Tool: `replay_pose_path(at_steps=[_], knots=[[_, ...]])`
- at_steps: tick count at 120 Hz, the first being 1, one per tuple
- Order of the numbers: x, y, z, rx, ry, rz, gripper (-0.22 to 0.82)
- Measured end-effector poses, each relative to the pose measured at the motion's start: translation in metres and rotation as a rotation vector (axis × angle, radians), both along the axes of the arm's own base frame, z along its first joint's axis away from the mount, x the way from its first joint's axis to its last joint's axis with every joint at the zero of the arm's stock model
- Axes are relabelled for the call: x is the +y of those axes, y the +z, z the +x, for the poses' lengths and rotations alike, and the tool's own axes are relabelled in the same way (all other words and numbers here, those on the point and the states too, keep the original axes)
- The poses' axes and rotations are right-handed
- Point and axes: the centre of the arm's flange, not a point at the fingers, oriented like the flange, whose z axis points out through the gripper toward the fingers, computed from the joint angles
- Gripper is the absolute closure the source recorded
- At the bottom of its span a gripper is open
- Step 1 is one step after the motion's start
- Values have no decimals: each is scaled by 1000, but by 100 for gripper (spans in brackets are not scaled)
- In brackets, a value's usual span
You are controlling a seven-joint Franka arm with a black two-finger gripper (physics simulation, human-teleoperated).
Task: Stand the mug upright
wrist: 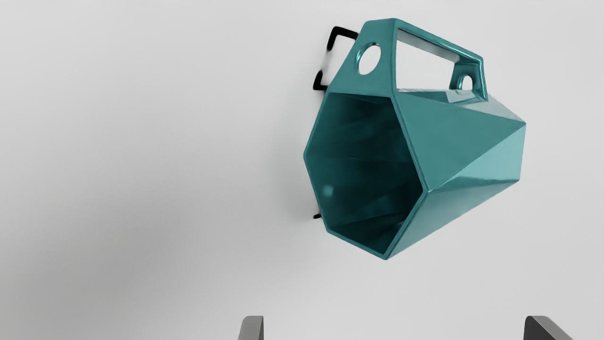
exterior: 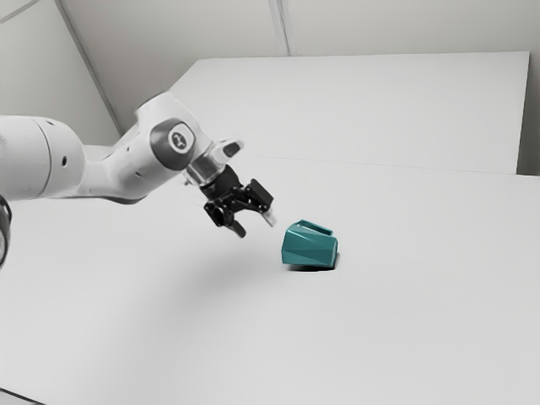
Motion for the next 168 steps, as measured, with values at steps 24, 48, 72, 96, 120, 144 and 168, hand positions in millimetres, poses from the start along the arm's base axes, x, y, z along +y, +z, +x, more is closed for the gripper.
replay_pose_path(at_steps=[24,48,72,96,120,144,168], knots=[[9,-13,-1,-12,62,-111,0],[14,-39,-4,12,77,-186,0],[4,-55,-3,-3,51,-240,0],[-5,-59,1,-40,21,-277,0],[-15,-57,8,-94,-27,-281,0],[-16,-68,11,-118,-50,-276,0],[-20,-76,12,-135,-63,-287,0]])
